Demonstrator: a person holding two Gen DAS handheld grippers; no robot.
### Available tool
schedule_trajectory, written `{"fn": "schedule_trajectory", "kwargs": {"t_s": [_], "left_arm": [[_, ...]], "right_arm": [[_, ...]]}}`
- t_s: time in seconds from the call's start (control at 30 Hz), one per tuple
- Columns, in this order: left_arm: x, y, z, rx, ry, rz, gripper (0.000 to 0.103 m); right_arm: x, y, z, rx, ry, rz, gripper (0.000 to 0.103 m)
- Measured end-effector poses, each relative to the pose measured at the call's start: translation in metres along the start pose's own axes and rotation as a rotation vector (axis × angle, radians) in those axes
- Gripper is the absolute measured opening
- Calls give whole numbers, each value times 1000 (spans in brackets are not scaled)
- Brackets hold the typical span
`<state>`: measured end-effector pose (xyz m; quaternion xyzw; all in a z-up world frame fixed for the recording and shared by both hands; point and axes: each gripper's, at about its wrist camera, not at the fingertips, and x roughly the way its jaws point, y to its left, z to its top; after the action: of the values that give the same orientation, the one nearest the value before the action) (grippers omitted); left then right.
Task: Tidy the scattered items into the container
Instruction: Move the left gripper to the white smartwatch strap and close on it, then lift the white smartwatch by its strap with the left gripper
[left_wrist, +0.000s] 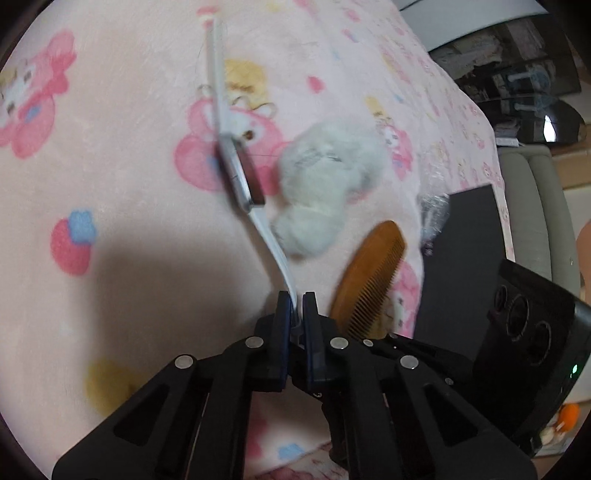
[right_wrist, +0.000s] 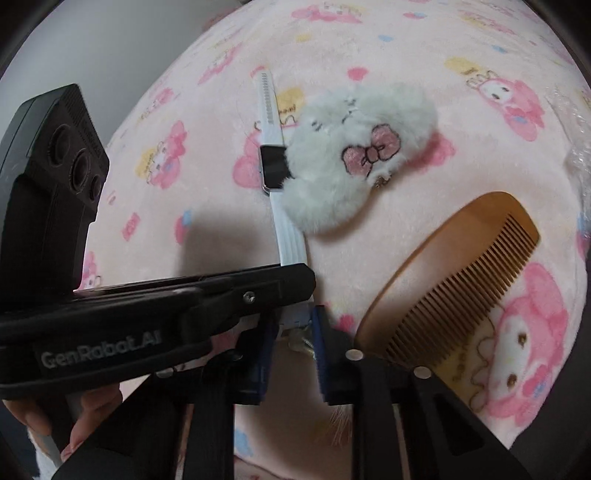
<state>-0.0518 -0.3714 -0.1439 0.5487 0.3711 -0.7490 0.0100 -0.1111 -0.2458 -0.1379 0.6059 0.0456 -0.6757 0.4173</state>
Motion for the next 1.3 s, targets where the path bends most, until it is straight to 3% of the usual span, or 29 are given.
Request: {"fn": "schedule_trajectory", "kwargs": {"t_s": [0.13, 0.17, 0.27, 0.5, 0.6, 0.83, 0.9, 1.0, 1.1, 1.2, 1.23, 1.3], "left_arm": [[-20, -22, -17, 35, -21, -19, 4], [-24, -29, -22, -45, -90, -4, 4], [-33, -55, -38, -45, -108, -34, 4], [-23, -129, -89, 43, -57, -88, 5], [-2, -160, -111, 104, 11, -131, 4], [56, -211, -144, 164, 92, -150, 5], [71, -222, -148, 186, 100, -112, 5], [81, -228, -154, 191, 133, -46, 7], [73, -215, -158, 161, 164, -60, 23], [49, -200, -158, 147, 104, -33, 25], [41, -194, -154, 297, 200, -95, 26], [31, -182, -144, 253, 146, -81, 30]], "right_arm": [[-33, 4, -16, -6, -52, 9, 17], [-42, 6, -21, -14, -66, 1, 17], [-73, 5, -39, -13, -104, -6, 17], [-143, -17, -102, 21, -161, -19, 17], [-162, -39, -132, 43, -150, -4, 17], [-193, -92, -175, 108, -146, -60, 14], [-198, -104, -184, 121, -160, -95, 14], [-197, -123, -194, 161, -168, -150, 14], [-188, -138, -206, 207, -153, -152, 14], [-186, -147, -210, 247, -161, -129, 14], [-188, -147, -209, 254, -175, -108, 14], [-193, -145, -206, 256, -207, -50, 14]]}}
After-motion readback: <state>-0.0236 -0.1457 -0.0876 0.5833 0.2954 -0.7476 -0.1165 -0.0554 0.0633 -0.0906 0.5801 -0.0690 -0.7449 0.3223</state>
